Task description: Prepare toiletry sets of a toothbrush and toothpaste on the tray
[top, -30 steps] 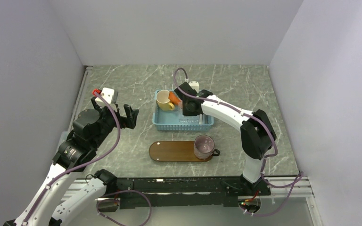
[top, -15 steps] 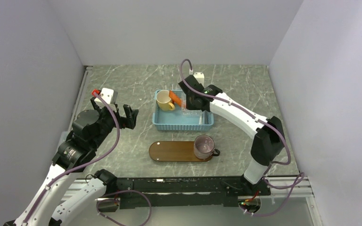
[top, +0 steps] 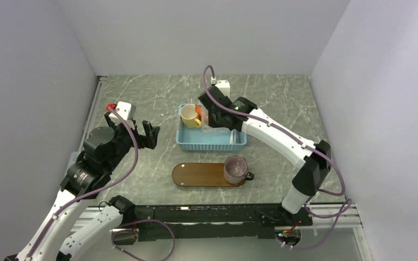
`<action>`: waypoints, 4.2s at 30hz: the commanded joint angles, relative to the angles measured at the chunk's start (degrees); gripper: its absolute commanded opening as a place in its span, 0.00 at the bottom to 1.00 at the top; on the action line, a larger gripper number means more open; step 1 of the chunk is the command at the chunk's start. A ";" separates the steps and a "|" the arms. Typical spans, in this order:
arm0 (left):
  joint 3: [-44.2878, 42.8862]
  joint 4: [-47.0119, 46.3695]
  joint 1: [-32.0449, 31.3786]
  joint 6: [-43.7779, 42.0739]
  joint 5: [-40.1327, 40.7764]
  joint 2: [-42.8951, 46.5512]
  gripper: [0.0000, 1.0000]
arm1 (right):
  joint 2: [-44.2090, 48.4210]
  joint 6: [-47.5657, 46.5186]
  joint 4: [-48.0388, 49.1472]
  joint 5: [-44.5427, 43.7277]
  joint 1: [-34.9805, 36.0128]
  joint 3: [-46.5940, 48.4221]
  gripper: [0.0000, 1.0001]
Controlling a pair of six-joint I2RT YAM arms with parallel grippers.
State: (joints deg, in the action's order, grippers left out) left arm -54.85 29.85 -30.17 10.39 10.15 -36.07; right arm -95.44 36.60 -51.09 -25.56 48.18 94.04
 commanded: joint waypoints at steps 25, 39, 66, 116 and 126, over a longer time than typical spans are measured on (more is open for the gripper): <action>-0.43 -0.43 0.20 2.13 3.13 2.86 0.99 | -4.38 31.31 -20.98 -6.87 18.66 5.93 0.00; -0.34 -0.47 0.21 1.94 3.36 2.81 0.99 | 0.48 30.42 -12.32 -0.07 18.87 -7.93 0.00; -0.35 -0.27 0.20 1.78 3.66 2.19 0.99 | 3.93 29.30 -6.25 4.01 18.94 -17.19 0.00; -0.30 -0.22 0.16 1.88 3.45 2.41 0.99 | 5.18 32.39 -8.44 2.27 20.54 -19.34 0.20; -0.27 -0.21 0.21 1.86 3.56 2.50 0.99 | 5.81 32.84 -8.70 1.91 20.61 -19.94 0.25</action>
State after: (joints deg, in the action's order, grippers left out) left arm -54.85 30.30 -30.17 11.75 13.21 -33.95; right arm -92.36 68.20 -58.13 -22.09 68.47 74.48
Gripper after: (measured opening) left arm 0.992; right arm 0.241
